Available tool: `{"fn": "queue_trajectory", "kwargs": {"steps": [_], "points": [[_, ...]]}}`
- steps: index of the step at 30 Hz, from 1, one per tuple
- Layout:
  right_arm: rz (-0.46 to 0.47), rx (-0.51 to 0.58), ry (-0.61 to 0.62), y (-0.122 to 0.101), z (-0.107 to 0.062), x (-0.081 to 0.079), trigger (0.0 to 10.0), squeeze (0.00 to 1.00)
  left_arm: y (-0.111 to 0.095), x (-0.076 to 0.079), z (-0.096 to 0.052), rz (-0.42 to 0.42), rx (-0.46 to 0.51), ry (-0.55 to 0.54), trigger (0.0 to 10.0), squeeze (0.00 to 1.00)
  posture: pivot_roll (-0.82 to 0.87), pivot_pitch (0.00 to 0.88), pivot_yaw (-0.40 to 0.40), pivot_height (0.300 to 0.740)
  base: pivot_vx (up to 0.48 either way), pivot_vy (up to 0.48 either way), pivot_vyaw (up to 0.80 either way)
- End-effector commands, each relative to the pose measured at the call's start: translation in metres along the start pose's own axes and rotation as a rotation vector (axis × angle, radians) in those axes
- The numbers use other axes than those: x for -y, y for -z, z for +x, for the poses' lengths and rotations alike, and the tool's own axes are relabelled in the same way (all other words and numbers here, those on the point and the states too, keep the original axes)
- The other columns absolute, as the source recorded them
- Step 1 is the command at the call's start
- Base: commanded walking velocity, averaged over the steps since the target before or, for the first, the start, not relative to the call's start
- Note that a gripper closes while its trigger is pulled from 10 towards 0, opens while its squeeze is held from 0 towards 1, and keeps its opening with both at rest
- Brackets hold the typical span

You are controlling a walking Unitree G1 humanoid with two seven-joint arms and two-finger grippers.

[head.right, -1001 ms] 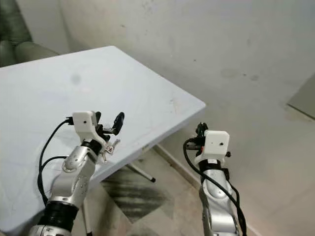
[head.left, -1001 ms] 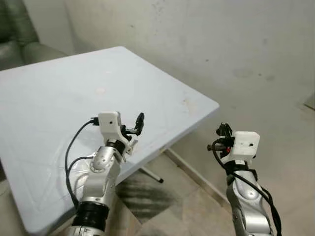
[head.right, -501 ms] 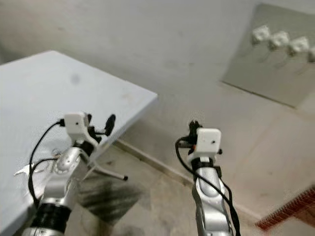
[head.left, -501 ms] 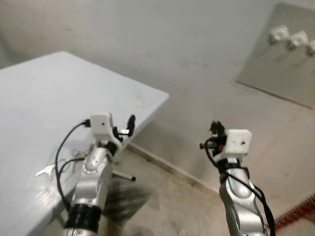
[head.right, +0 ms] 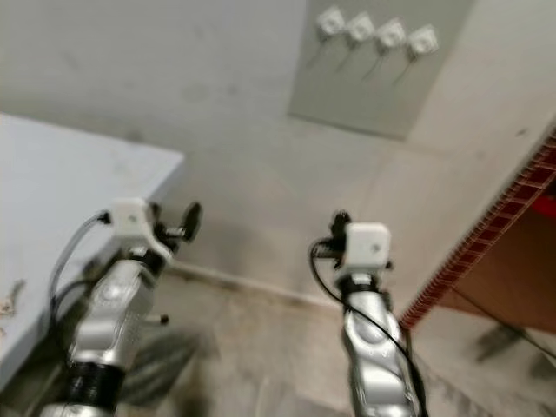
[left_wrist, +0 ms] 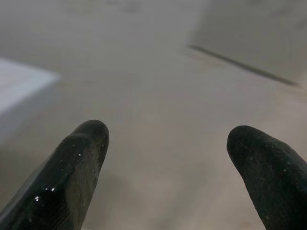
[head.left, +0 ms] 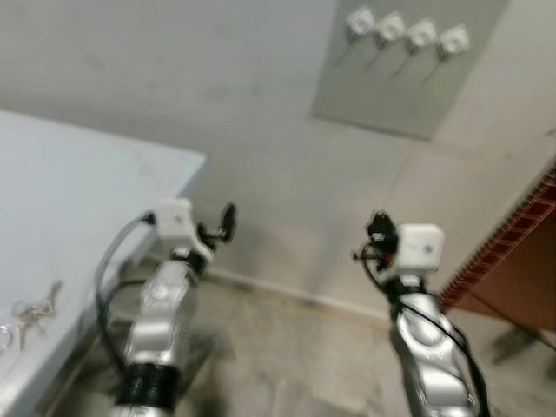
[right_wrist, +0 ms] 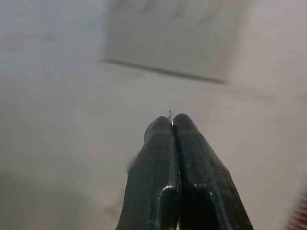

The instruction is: Hang keys on a hook

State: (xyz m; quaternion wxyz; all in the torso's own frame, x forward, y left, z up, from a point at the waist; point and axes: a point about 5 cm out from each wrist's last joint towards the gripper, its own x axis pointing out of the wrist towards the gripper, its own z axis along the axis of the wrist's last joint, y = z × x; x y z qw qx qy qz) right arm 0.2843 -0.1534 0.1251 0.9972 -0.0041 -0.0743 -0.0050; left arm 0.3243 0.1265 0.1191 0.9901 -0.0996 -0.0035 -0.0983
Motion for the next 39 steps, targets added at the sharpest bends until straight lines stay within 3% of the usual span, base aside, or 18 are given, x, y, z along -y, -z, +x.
{"fn": "queue_trajectory", "kwargs": {"steps": [1, 12, 28, 39], "points": [[0.009, 0.017, -0.005, -0.005, 0.001, -0.003, 10.0, 0.0, -0.004, -0.003, 0.001, 0.011, 0.006, -0.004, 10.0, 0.0, 0.0, 0.008, -0.079, 0.74, 0.0, 0.0, -0.79], [0.012, 0.021, 0.005, -0.005, 0.0, -0.002, 10.0, 0.0, -0.003, -0.001, 0.0, 0.022, 0.002, 0.001, 10.0, 0.0, -0.01, 0.001, -0.079, 0.74, 0.0, 0.0, -0.78], [0.027, 0.044, 0.029, -0.004, -0.002, -0.002, 10.0, 0.0, -0.007, 0.0, 0.005, 0.046, 0.005, 0.027, 10.0, 0.0, -0.04, 0.0, -0.015, 0.74, 0.0, 0.0, 0.0], [0.028, 0.041, 0.08, -0.002, -0.011, 0.006, 10.0, 0.0, -0.01, 0.01, 0.016, 0.042, 0.002, 0.077, 10.0, 0.0, -0.07, 0.0, 0.009, 0.74, 0.0, 0.0, 0.0]]}}
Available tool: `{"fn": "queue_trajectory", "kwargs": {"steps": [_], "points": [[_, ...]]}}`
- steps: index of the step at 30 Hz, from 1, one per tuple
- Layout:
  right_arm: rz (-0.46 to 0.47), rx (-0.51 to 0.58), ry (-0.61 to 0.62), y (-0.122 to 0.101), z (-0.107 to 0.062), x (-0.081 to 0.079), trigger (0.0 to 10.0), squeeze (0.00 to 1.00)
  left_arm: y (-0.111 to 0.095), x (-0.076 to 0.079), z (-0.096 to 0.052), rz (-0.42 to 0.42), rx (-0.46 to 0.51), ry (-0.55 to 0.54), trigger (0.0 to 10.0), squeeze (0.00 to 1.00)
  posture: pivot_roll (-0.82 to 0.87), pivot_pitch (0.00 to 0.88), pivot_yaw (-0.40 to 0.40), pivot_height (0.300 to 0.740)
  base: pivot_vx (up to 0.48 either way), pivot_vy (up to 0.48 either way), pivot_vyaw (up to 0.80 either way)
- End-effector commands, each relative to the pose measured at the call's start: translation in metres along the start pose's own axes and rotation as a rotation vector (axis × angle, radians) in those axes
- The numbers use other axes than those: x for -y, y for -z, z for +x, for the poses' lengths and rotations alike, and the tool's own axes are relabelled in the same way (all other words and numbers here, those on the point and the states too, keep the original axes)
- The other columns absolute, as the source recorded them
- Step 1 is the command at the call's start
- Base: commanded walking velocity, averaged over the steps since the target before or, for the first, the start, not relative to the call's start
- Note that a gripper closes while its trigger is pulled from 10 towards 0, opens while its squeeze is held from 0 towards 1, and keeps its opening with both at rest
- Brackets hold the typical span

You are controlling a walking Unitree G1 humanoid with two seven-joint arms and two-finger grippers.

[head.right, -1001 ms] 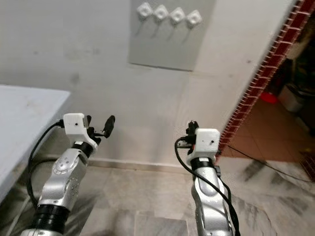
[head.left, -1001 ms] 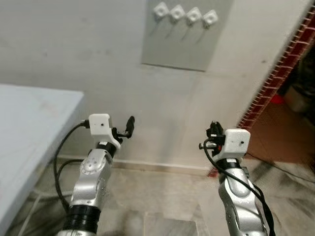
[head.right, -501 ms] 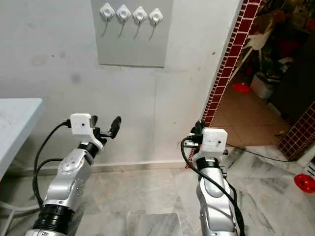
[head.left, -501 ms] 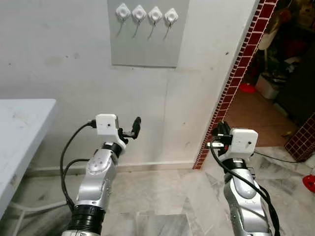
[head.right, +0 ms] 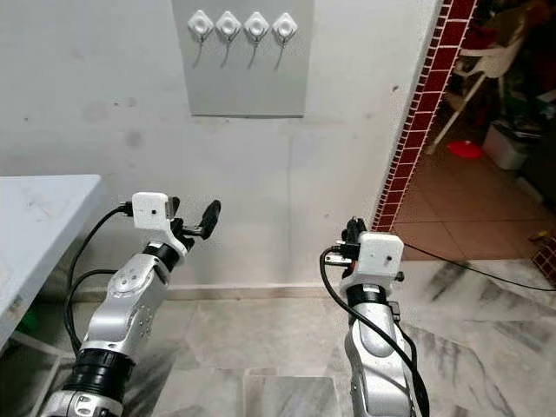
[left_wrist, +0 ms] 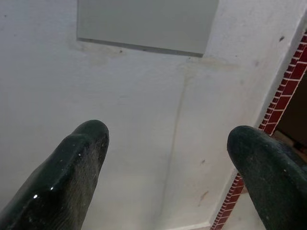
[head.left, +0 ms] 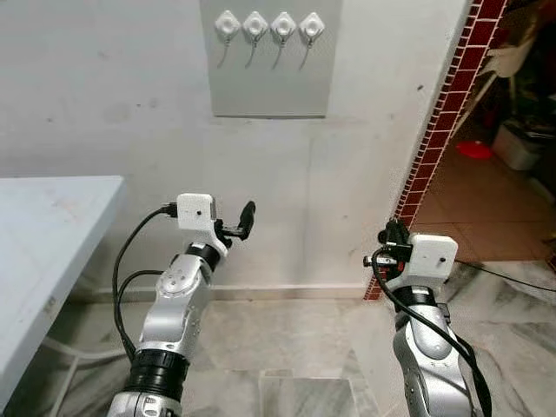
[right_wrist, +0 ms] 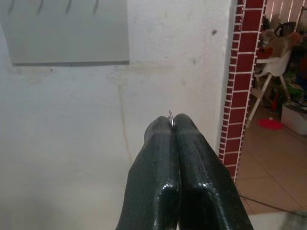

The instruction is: Hang keys on a hook

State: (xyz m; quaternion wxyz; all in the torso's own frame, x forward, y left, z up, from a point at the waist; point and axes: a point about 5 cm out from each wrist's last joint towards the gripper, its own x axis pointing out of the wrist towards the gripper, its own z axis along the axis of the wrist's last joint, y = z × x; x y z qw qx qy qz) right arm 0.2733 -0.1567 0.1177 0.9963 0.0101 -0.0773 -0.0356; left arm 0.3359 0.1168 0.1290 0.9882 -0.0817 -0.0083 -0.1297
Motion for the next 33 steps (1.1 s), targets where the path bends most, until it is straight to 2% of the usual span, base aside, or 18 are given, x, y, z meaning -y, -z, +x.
{"fn": "queue_trajectory", "kwargs": {"steps": [1, 2, 9, 21, 33], "points": [[0.006, 0.036, 0.016, -0.008, 0.001, 0.002, 10.0, 0.0, -0.002, 0.001, 0.002, 0.006, 0.002, 0.013, 10.0, 0.0, -0.07, 0.0, 0.009, 0.74, 0.0, 0.0, 0.0], [-0.015, 0.04, 0.009, -0.009, 0.001, 0.003, 10.0, 0.0, -0.001, 0.001, 0.001, -0.001, 0.002, 0.018, 10.0, 0.0, -0.06, 0.0, 0.007, 0.74, 0.0, 0.0, 0.0], [-0.001, 0.061, -0.01, -0.013, 0.003, 0.0, 10.0, 0.0, 0.0, -0.001, -0.003, -0.012, 0.008, 0.021, 10.0, 0.0, -0.06, 0.0, -0.006, 0.74, 0.069, 0.0, 0.0], [-0.007, 0.097, -0.027, -0.02, 0.006, 0.0, 10.0, 0.0, -0.01, -0.002, -0.002, -0.007, 0.043, 0.051, 10.0, 0.0, -0.06, 0.0, -0.016, 0.74, 0.333, 0.0, 0.0], [-0.006, 0.096, -0.037, -0.019, 0.006, -0.002, 10.0, 0.0, -0.009, 0.001, -0.002, -0.012, 0.042, 0.061, 10.0, 0.0, -0.06, 0.0, -0.02, 0.74, 0.327, 0.0, 0.0]]}}
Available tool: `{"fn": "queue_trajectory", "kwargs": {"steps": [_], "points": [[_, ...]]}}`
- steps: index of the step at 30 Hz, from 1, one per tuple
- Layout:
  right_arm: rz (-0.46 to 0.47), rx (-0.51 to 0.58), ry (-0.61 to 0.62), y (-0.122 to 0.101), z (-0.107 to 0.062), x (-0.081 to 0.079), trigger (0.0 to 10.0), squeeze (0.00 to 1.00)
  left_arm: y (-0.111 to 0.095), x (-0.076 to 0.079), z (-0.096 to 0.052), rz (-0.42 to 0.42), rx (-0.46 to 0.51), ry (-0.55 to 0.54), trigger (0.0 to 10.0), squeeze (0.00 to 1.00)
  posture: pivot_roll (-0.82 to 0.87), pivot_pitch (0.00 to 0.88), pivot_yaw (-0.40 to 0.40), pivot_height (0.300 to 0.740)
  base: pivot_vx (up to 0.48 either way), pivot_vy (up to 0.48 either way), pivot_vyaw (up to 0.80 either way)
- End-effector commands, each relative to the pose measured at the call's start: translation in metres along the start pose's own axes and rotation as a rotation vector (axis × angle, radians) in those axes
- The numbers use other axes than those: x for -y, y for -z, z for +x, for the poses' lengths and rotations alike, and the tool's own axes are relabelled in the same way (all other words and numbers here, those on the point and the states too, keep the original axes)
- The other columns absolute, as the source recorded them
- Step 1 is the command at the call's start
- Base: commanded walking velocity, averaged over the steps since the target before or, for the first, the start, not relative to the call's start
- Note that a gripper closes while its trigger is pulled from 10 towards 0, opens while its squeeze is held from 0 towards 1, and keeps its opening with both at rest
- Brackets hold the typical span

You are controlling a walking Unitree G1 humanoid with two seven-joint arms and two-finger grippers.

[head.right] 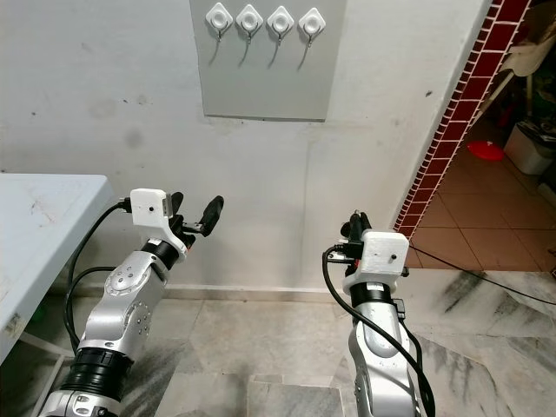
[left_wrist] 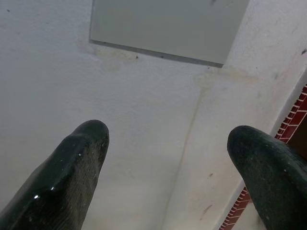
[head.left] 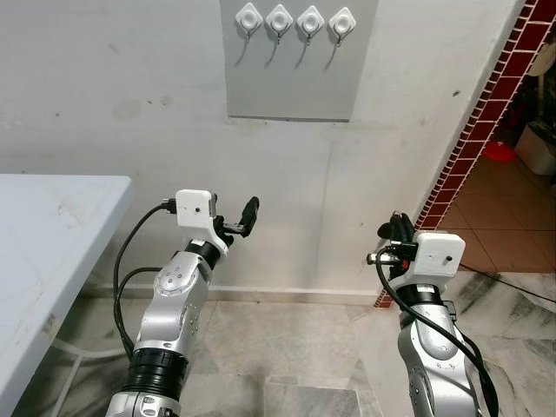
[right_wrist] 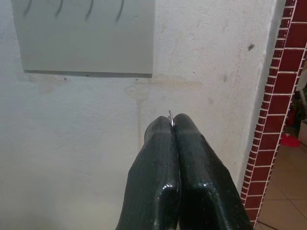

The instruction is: Hang keys on a hook

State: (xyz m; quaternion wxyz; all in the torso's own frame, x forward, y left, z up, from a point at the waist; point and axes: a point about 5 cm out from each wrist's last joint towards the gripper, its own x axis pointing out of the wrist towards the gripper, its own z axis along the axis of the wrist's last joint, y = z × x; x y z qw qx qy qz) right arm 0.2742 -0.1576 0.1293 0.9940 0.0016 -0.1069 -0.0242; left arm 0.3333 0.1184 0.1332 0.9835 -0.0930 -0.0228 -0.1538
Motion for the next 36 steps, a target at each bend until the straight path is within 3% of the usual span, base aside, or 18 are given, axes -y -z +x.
{"fn": "queue_trajectory", "kwargs": {"steps": [1, 36], "points": [[0.008, 0.036, -0.012, -0.0078, 0.0035, -0.0024, 10.0, 0.0, -0.0044, 0.0012, 0.0014, 0.009, 0.014, 0.01, 10.0, 0.0, -0.06, 0.0, -0.02, 0.74, 0.326, 0.0, 0.0], [0.018, 0.039, -0.004, -0.0068, 0.0006, -0.0057, 10.0, 0.0, -0.0037, 0.003, 0.0033, 0.004, 0.008, 0.029, 10.0, 0.0, -0.07, 0.0, -0.008, 0.74, 0.335, 0.0, 0.0]]}}
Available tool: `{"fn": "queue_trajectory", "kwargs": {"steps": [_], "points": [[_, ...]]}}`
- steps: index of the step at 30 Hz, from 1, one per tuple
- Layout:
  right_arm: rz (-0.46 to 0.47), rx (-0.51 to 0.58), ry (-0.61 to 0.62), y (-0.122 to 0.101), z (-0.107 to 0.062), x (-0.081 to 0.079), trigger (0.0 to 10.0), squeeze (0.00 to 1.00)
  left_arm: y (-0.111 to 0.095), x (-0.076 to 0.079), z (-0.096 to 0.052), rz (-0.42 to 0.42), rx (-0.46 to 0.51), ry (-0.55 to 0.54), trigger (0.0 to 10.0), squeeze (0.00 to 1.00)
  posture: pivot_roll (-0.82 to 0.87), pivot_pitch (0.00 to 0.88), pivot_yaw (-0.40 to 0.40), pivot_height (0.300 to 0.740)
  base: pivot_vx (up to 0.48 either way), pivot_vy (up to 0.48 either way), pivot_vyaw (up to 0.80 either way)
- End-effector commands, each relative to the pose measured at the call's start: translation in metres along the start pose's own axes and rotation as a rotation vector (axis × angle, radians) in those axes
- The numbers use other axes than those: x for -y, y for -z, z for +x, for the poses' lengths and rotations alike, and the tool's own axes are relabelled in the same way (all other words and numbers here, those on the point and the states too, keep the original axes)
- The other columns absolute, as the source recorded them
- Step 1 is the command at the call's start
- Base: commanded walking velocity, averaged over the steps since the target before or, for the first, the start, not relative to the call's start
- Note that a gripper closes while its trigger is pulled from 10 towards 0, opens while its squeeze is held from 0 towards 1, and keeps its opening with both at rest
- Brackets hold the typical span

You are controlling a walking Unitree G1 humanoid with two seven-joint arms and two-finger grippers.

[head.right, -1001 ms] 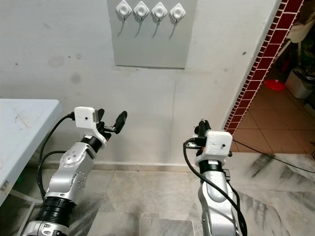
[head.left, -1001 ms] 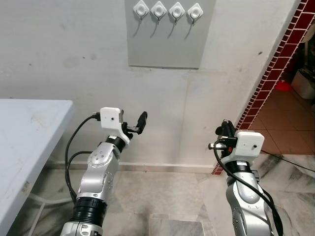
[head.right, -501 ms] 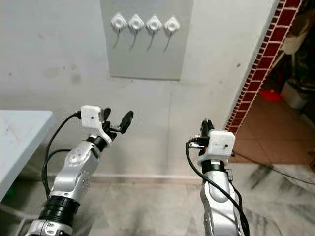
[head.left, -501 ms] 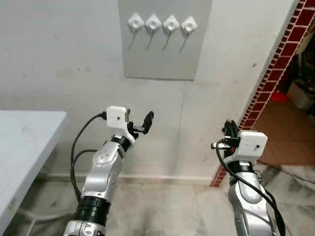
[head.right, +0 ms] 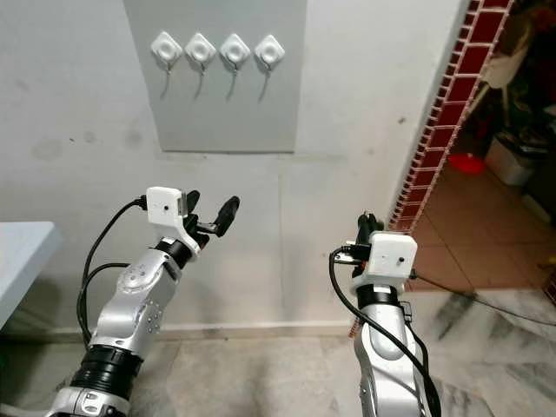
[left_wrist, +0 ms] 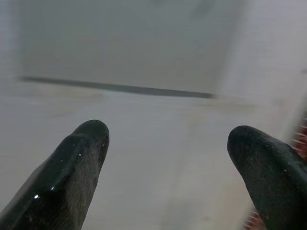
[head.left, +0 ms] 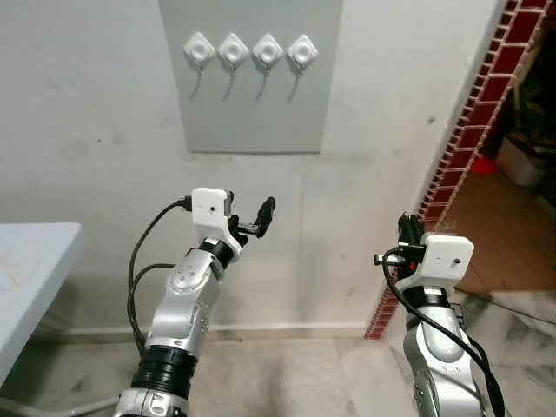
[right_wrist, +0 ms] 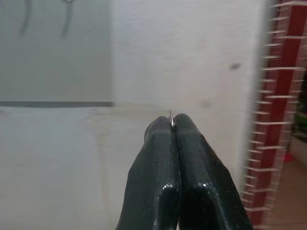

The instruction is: Hang keys on a hook

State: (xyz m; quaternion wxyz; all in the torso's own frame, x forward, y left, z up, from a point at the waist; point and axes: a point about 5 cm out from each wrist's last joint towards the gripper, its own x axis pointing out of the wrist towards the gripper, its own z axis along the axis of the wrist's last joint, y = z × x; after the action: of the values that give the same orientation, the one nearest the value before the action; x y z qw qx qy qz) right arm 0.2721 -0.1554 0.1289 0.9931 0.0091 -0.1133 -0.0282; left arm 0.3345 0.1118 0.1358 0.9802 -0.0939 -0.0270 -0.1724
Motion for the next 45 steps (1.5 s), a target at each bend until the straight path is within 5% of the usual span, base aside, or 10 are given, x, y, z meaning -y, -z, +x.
{"fn": "queue_trajectory", "kwargs": {"steps": [1, 18, 32, 45], "points": [[0.004, 0.026, -0.013, -0.007, 0.003, -0.004, 10.0, 0.0, -0.002, -0.003, 0.0, 0.003, 0.002, -0.01, 10.0, 0.0, -0.07, 0.0, -0.008, 0.74, 0.334, 0.0, 0.0], [0.0, 0.028, -0.029, -0.007, 0.004, -0.004, 10.0, 0.0, 0.001, -0.004, 0.001, -0.023, -0.026, -0.056, 10.0, 0.0, -0.06, 0.0, -0.016, 0.74, 0.257, 0.0, 0.0], [-0.013, 0.041, -0.103, -0.011, 0.011, -0.007, 10.0, 0.0, -0.013, 0.029, 0.008, 0.062, 0.001, 0.154, 10.0, 0.0, -0.06, 0.0, -0.022, 0.74, 0.0, 0.0, 0.0], [-0.019, 0.116, -0.283, -0.033, 0.052, -0.009, 10.0, 0.0, -0.038, 0.05, 0.017, 0.075, 0.056, 0.278, 10.0, 0.0, -0.05, 0.019, -0.023, 0.74, 0.0, 0.0, 0.0]]}}
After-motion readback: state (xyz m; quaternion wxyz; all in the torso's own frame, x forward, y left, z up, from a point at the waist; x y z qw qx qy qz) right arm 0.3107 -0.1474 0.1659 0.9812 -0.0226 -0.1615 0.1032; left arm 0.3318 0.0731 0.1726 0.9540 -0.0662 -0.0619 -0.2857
